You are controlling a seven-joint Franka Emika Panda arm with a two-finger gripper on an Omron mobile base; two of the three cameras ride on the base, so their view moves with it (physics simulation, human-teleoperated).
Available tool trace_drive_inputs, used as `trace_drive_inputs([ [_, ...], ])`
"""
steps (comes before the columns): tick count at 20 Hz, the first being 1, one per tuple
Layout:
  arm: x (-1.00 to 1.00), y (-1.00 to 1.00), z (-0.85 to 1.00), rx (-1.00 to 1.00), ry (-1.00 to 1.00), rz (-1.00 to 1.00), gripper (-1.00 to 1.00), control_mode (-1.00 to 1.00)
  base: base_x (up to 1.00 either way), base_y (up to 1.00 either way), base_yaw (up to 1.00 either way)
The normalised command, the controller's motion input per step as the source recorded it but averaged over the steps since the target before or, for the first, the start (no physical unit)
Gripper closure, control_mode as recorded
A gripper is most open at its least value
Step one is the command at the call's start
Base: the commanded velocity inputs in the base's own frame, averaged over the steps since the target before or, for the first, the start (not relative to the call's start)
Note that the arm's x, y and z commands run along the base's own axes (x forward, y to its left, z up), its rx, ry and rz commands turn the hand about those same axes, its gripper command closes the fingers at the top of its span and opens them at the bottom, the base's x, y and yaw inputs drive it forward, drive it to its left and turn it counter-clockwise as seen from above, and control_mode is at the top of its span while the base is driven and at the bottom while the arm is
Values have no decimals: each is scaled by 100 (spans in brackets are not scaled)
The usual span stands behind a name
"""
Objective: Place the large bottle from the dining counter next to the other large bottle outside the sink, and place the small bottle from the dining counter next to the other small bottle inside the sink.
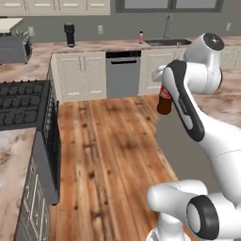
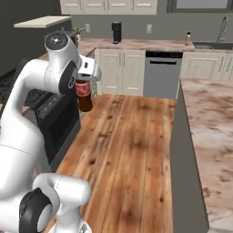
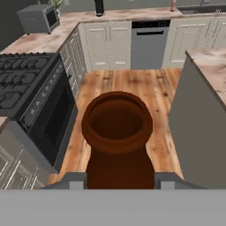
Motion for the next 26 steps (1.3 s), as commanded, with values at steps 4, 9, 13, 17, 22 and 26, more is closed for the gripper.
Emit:
trace_drive_inputs([
  [4, 0, 0, 0, 0, 0, 0, 100, 100, 100, 32, -3],
  [9, 0, 0, 0, 0, 0, 0, 100, 100, 100, 32, -3],
  [13, 0, 0, 0, 0, 0, 0, 100, 100, 100, 34, -3],
  [17, 0, 0, 0, 0, 0, 0, 100, 100, 100, 36, -3],
  [22, 0, 0, 0, 0, 0, 0, 100, 100, 100, 28, -2],
  [26, 0, 0, 0, 0, 0, 0, 100, 100, 100, 17, -1],
])
